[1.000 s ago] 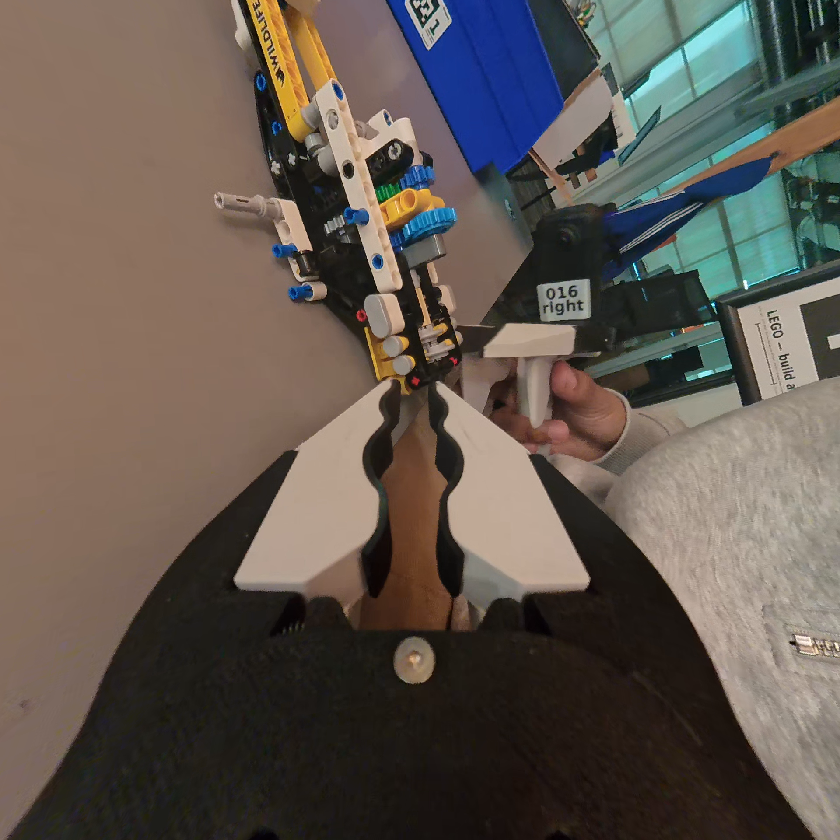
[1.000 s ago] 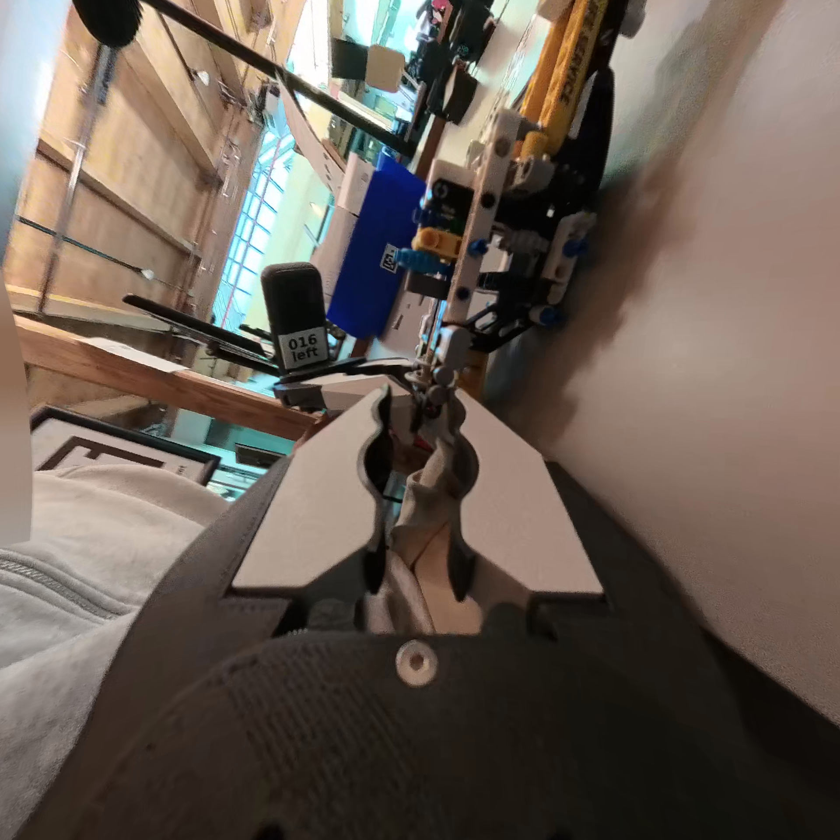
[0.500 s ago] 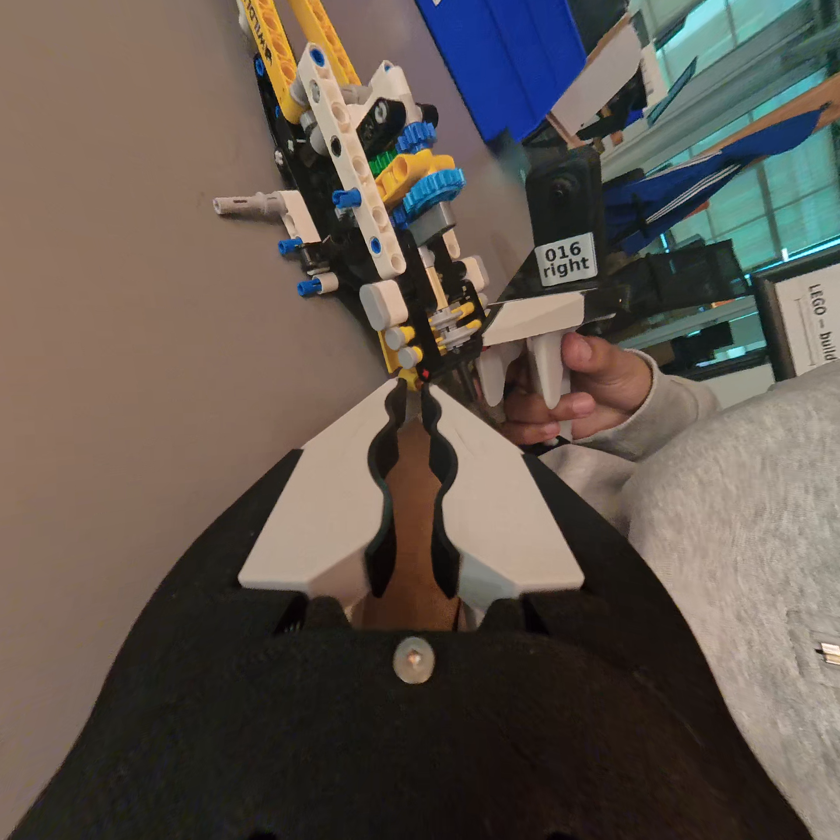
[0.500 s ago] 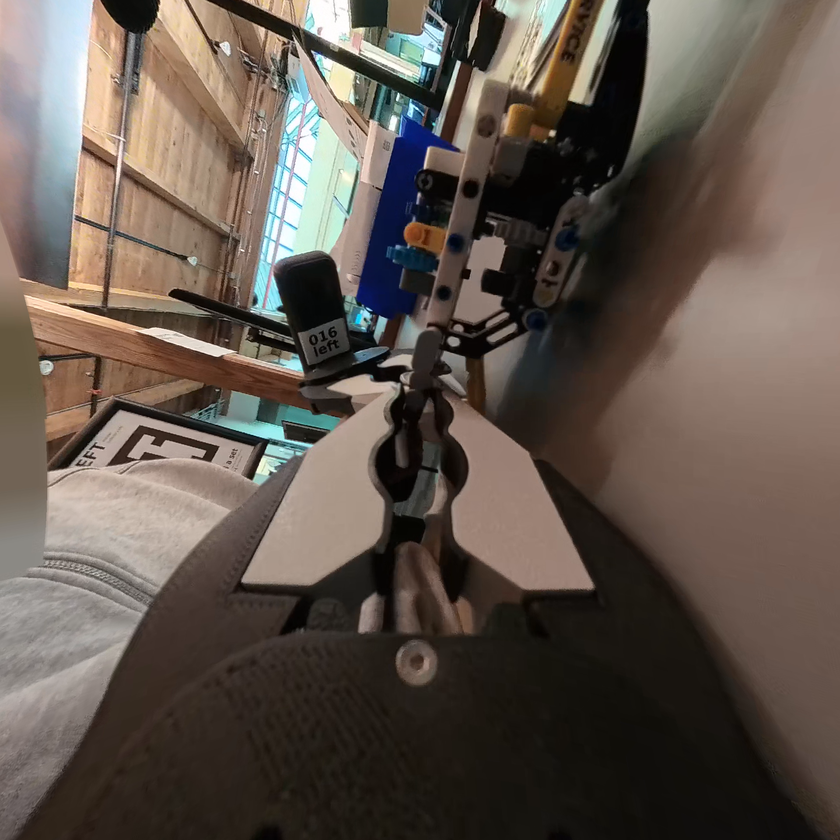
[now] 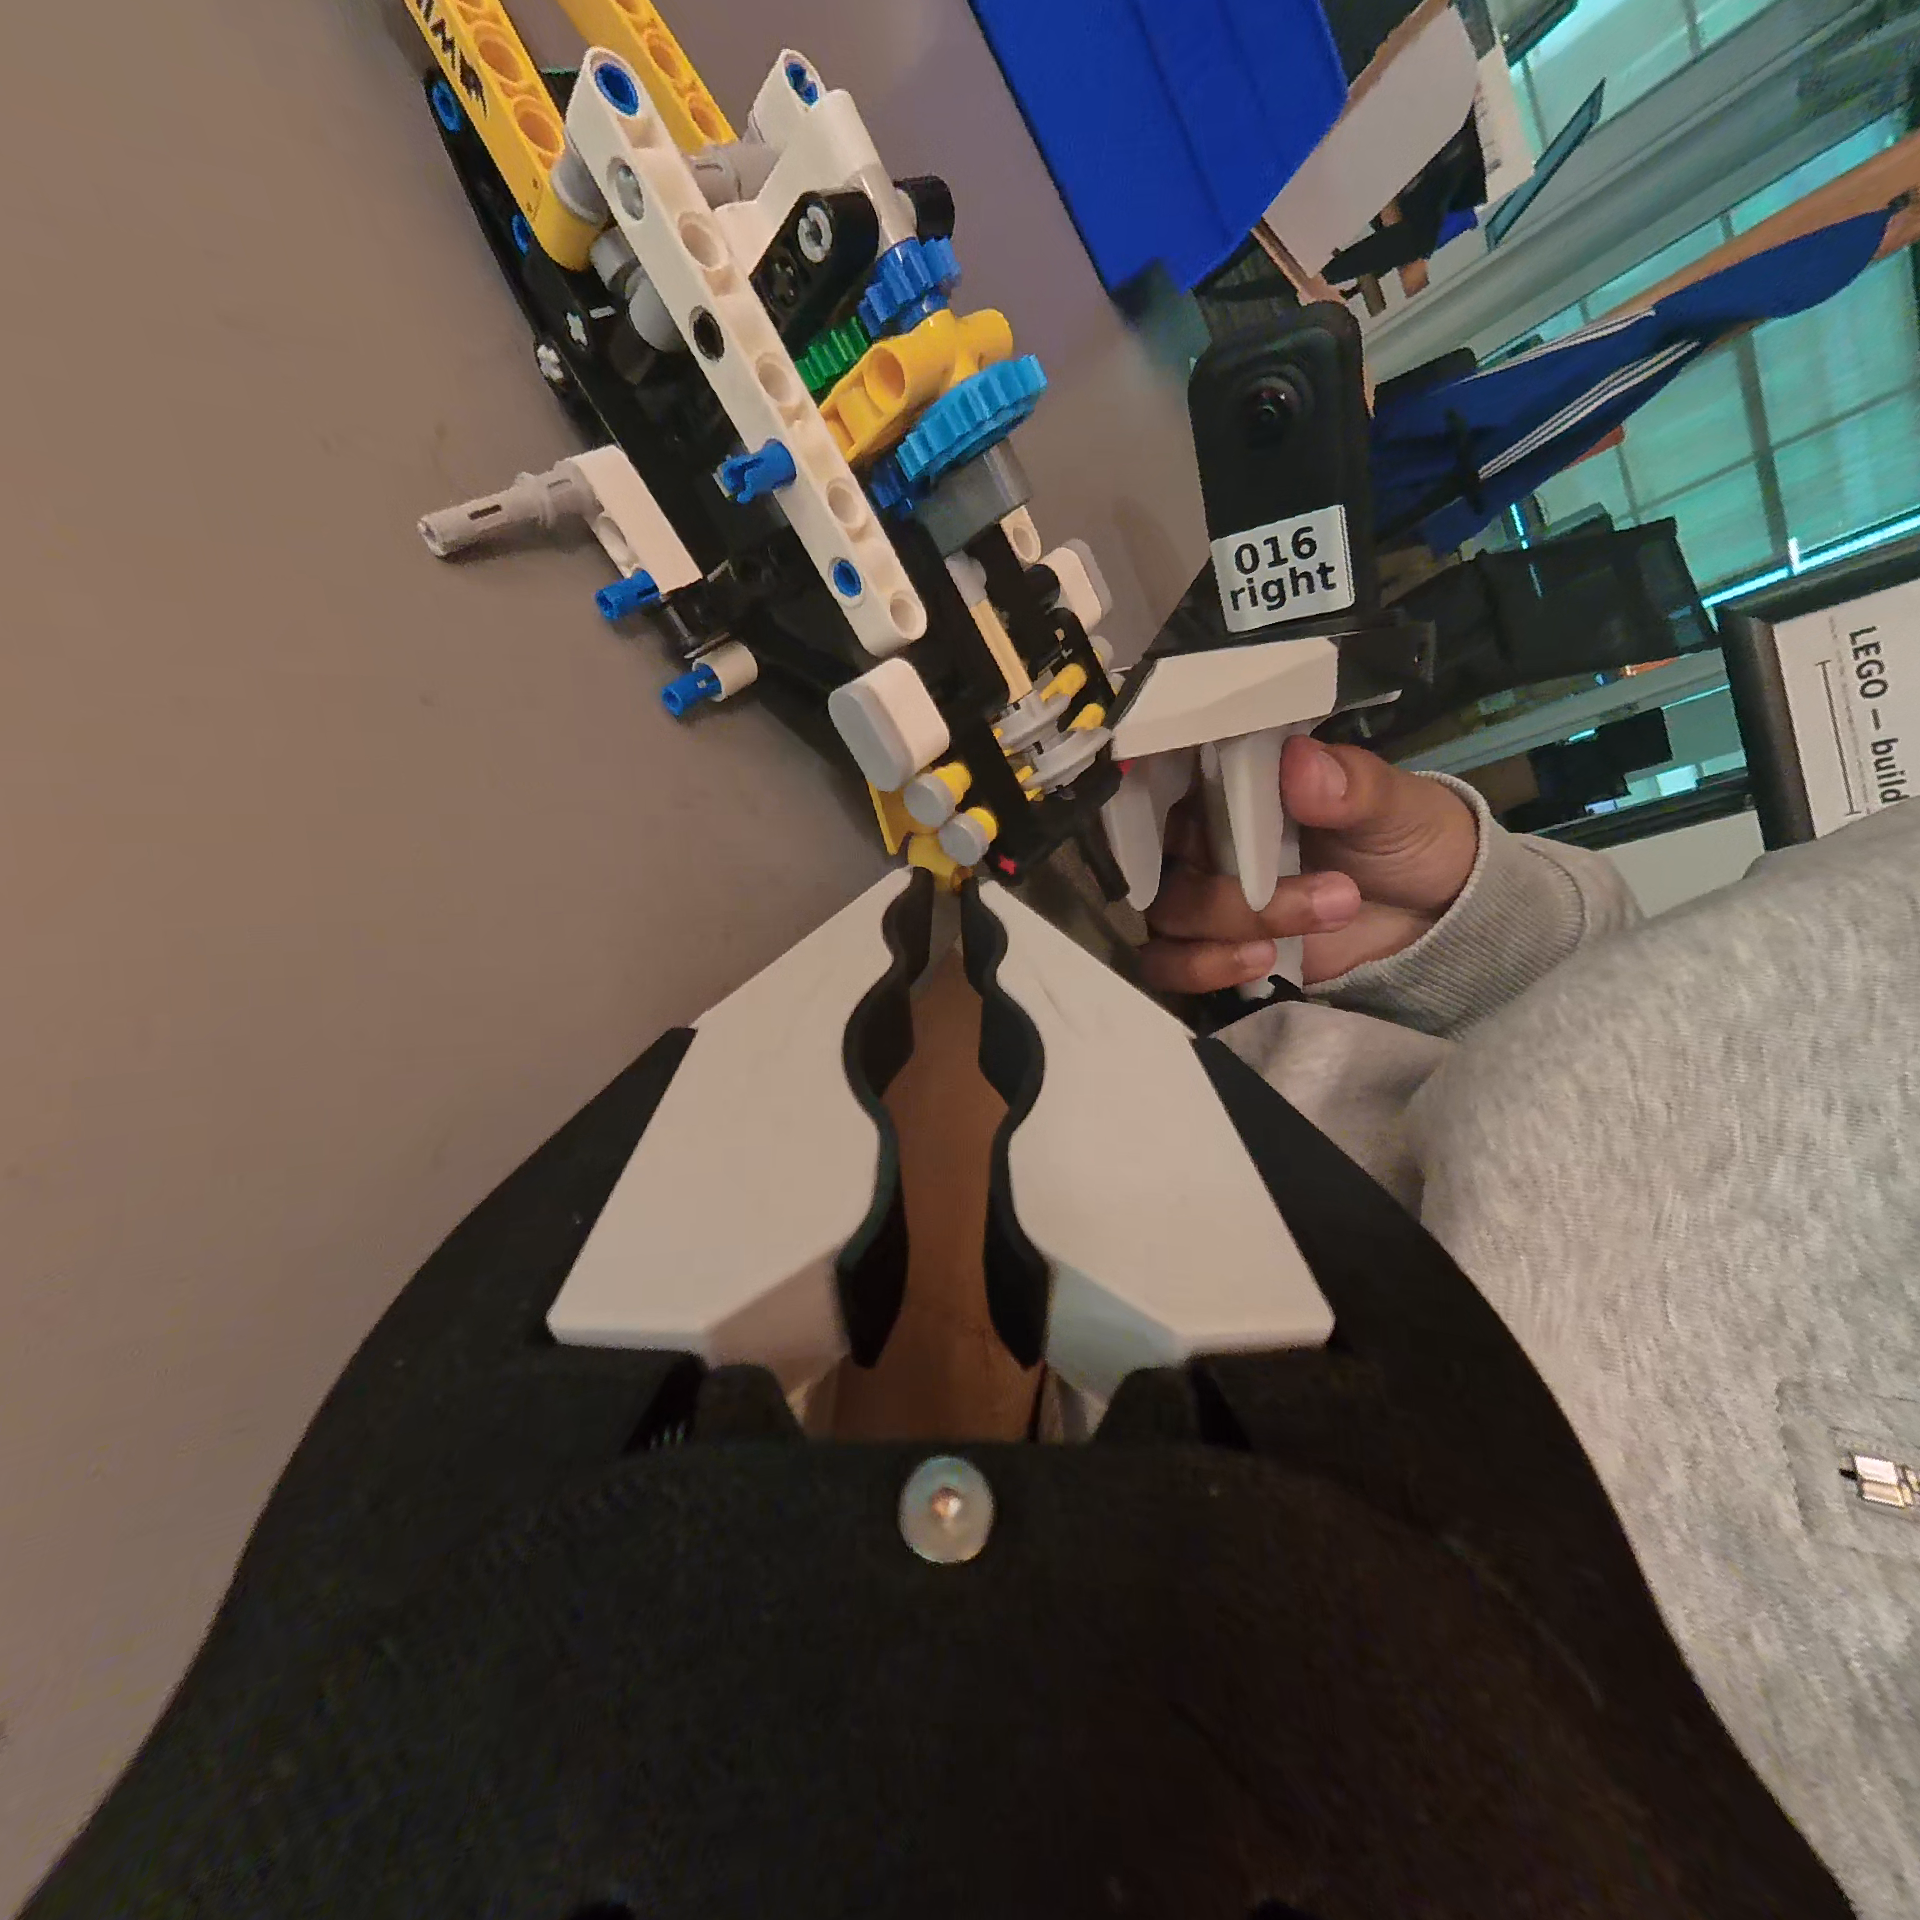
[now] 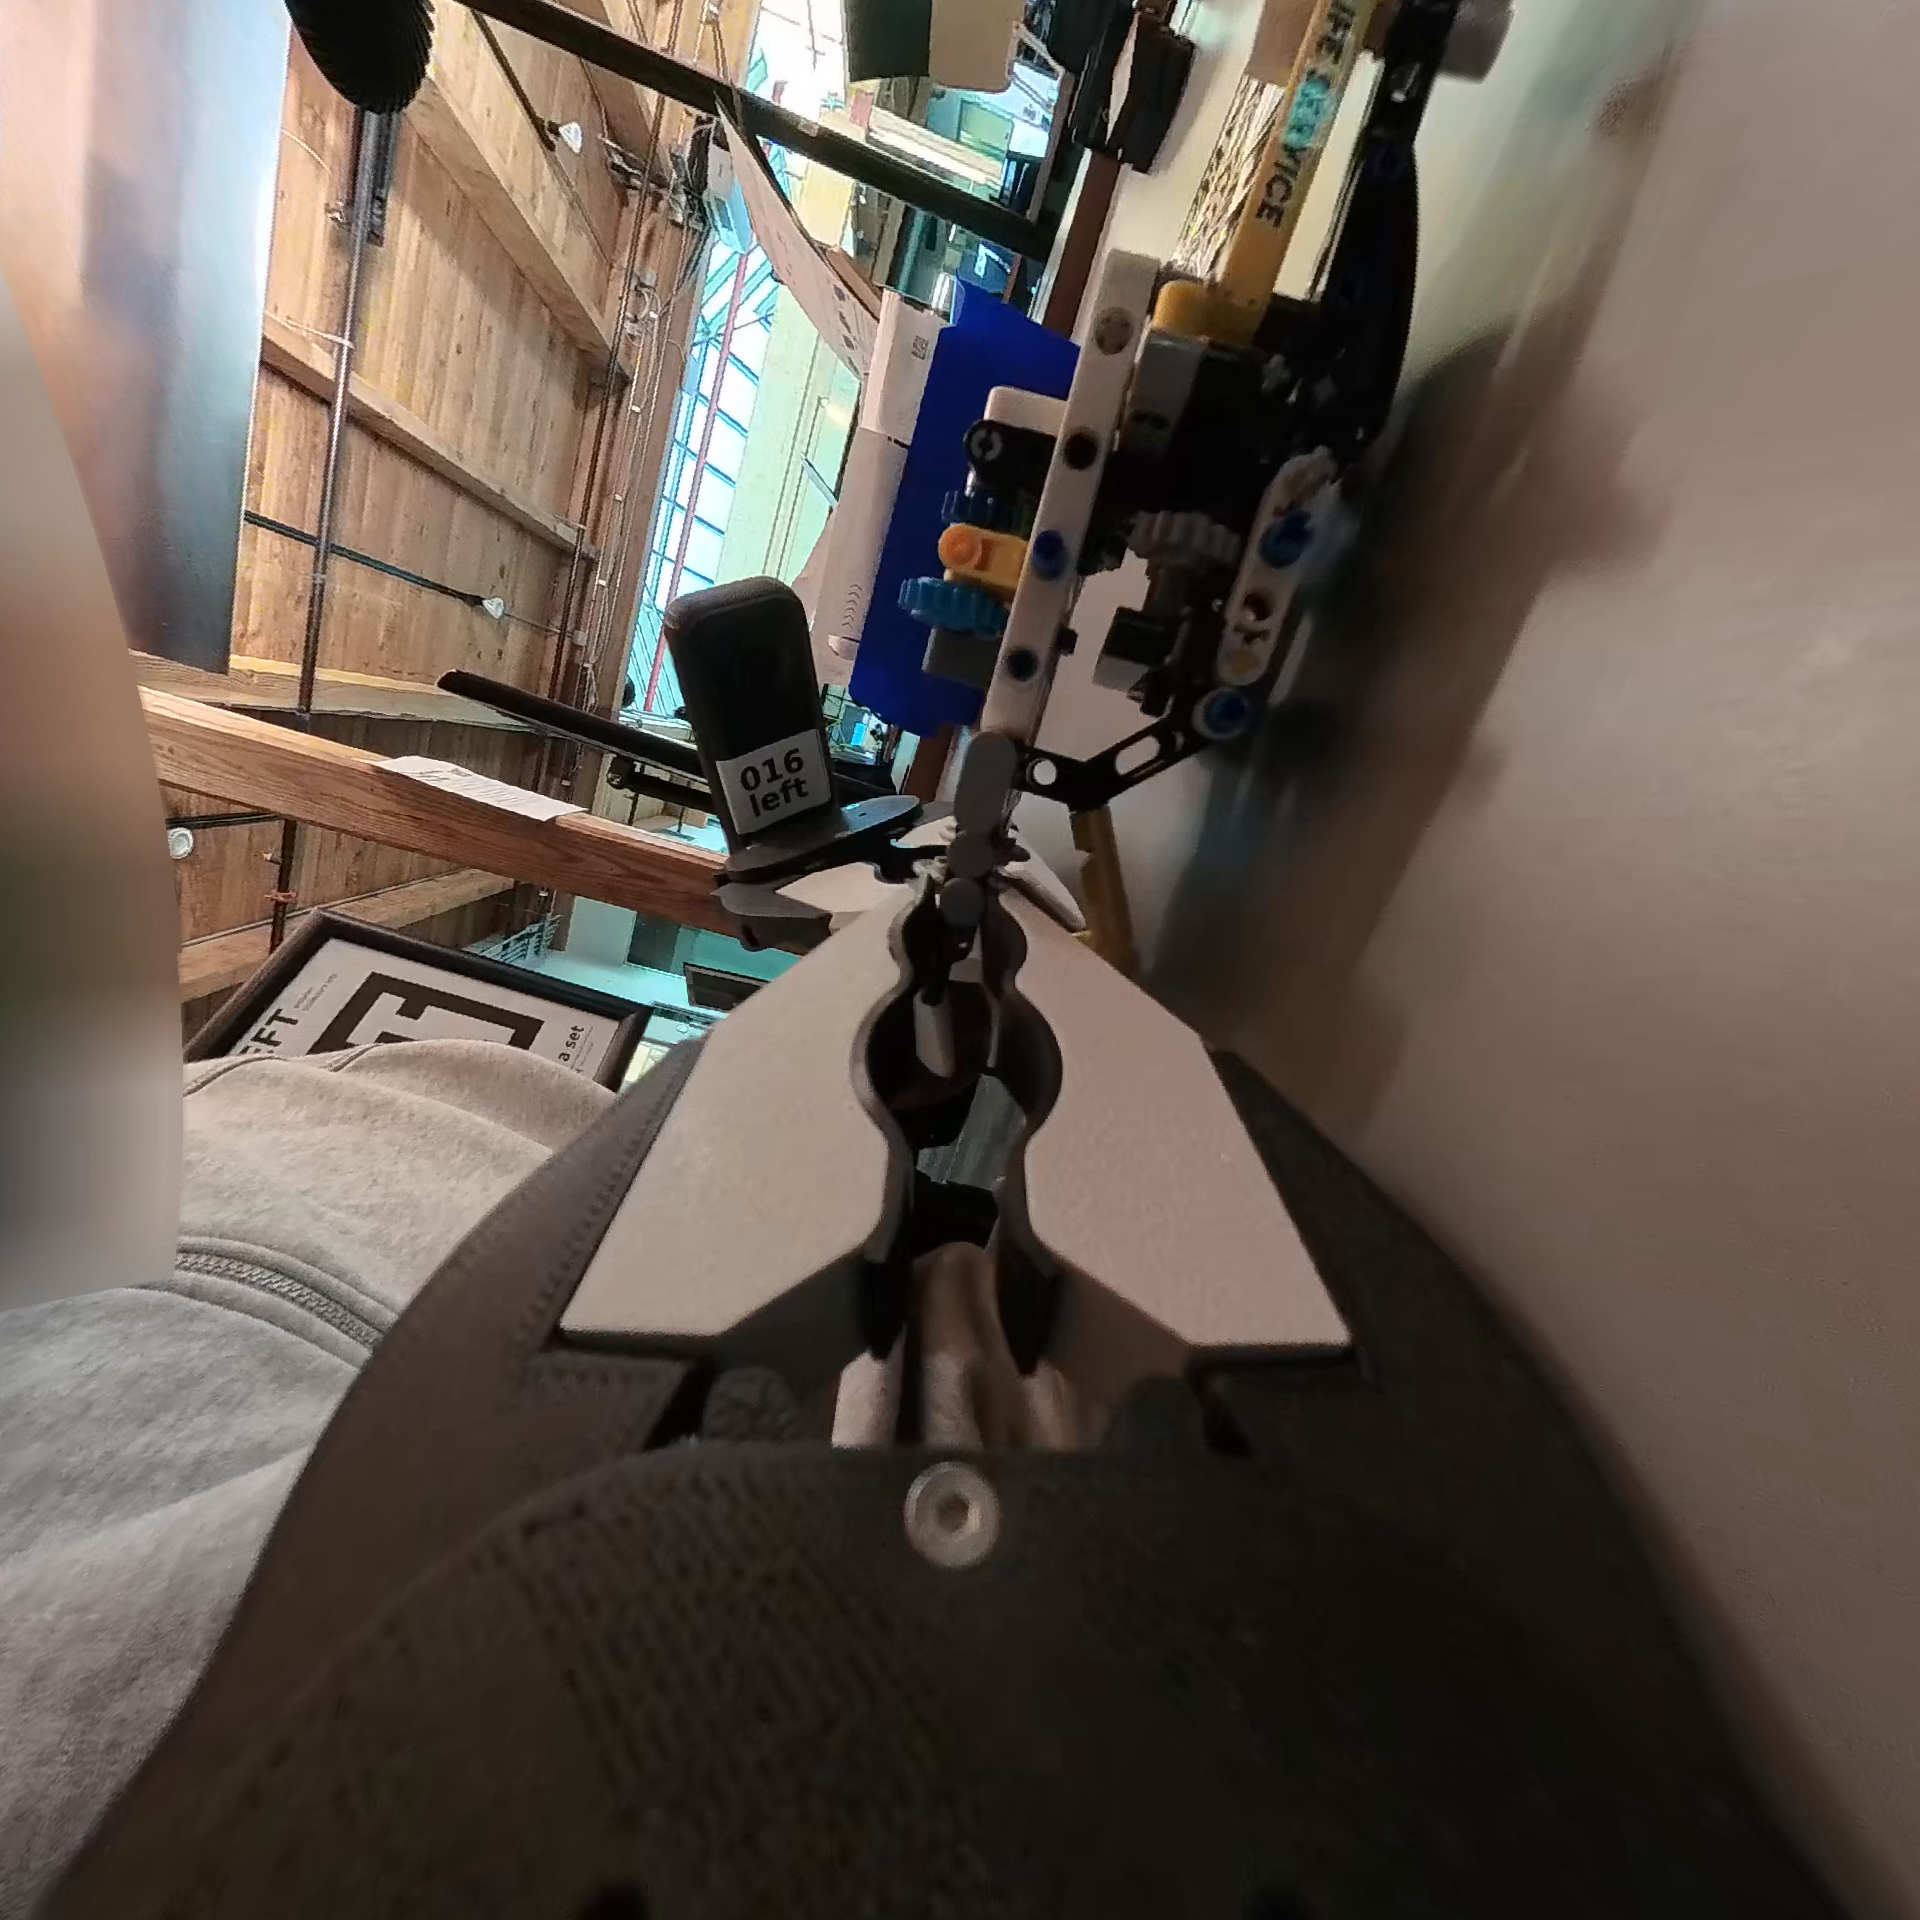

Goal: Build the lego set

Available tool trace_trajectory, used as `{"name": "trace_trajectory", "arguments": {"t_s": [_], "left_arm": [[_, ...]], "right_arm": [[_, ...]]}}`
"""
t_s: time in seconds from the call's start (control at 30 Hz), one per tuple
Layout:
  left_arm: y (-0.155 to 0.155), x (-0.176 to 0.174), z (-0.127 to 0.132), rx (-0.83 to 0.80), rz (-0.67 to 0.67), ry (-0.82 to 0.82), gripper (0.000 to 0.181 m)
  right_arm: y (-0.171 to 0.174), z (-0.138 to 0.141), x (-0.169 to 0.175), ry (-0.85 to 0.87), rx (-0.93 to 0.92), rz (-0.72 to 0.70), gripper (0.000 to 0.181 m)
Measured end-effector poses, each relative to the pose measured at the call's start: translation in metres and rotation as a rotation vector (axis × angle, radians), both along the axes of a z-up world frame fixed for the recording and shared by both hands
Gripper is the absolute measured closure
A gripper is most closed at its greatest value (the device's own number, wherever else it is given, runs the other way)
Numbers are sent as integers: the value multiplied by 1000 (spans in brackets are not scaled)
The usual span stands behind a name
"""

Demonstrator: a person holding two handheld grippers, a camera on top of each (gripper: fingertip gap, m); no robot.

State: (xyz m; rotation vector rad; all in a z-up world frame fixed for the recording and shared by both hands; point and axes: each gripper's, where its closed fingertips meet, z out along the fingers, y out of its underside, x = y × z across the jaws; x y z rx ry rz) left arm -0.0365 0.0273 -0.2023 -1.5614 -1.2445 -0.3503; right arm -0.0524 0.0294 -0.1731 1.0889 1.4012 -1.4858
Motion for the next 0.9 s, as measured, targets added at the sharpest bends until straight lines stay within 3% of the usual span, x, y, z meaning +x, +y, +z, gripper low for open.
{"name": "trace_trajectory", "arguments": {"t_s": [0.13, 0.3, 0.47, 0.67, 0.77, 0.9], "left_arm": [[-1, 1, 3, 47, -2, -22, 176], [-6, 1, 25, 309, 36, -82, 170], [-4, -4, 19, 262, 58, -87, 173], [-3, -5, 18, 258, 46, -90, 174], [-2, -4, 19, 258, 37, -84, 174], [-2, -5, 23, 306, 45, -92, 175]], "right_arm": [[1, -1, -1, -16, 9, 0, 175], [3, -7, 4, 8, 70, 18, 173], [-3, -5, 6, 4, 59, 19, 157], [-8, -2, -2, -16, 39, -52, 151], [-10, -5, -6, -11, 61, -84, 164], [-10, -3, -6, -19, 42, -69, 165]]}}
